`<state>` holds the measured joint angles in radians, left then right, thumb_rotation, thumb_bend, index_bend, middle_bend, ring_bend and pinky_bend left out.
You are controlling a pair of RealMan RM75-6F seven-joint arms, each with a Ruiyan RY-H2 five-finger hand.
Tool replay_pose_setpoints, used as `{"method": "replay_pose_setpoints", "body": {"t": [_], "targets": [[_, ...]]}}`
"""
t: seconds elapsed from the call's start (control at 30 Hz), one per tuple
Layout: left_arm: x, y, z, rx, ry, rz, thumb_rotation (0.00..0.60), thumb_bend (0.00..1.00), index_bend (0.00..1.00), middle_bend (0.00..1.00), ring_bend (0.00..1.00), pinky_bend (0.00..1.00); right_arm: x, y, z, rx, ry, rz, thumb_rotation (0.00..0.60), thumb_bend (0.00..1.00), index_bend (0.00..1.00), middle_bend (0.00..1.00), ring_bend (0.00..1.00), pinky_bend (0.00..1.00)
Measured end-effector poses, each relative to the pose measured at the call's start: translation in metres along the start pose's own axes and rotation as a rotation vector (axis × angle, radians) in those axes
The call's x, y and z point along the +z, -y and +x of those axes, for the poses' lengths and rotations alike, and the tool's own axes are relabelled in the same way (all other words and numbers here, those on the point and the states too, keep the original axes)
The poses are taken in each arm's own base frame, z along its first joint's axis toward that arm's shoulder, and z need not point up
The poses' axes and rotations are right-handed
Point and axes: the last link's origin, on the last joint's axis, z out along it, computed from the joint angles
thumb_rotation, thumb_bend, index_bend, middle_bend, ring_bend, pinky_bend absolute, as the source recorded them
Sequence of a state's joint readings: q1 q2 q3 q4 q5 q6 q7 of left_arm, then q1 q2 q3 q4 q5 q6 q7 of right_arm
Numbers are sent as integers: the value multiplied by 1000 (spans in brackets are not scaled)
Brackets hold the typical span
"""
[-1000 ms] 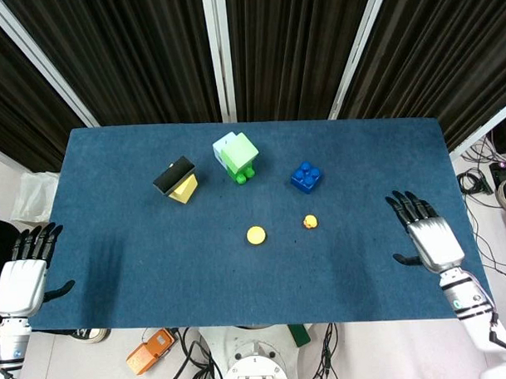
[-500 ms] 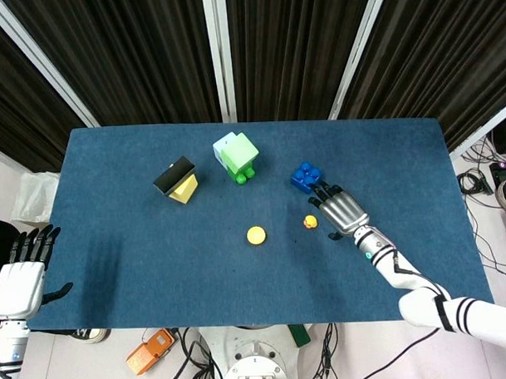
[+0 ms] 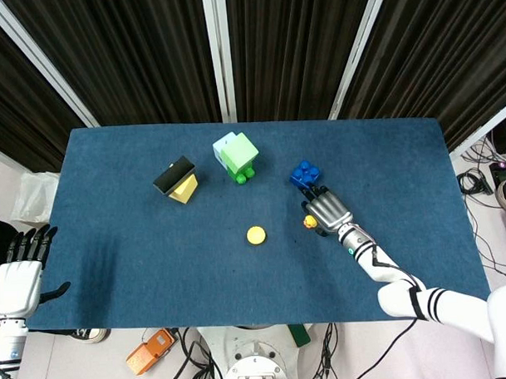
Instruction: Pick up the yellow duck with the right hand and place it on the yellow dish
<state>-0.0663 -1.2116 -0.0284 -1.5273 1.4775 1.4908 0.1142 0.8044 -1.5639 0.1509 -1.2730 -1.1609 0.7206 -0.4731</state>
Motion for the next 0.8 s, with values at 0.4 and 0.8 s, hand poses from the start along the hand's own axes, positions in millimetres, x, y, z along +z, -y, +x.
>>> {"method": "replay_pose_setpoints", "body": {"t": [0.4,0.8], "targets": [[-1,3,0,-3,1,8,600,0,24,52,30,0,1,0,1,27,-63,12,600,467,628,188,182,280],[-2,2,2,-3,-10,2,600,0,24,52,30,0,-25,18,41,86,-181,113,600,474,641,195,185,280]]}}
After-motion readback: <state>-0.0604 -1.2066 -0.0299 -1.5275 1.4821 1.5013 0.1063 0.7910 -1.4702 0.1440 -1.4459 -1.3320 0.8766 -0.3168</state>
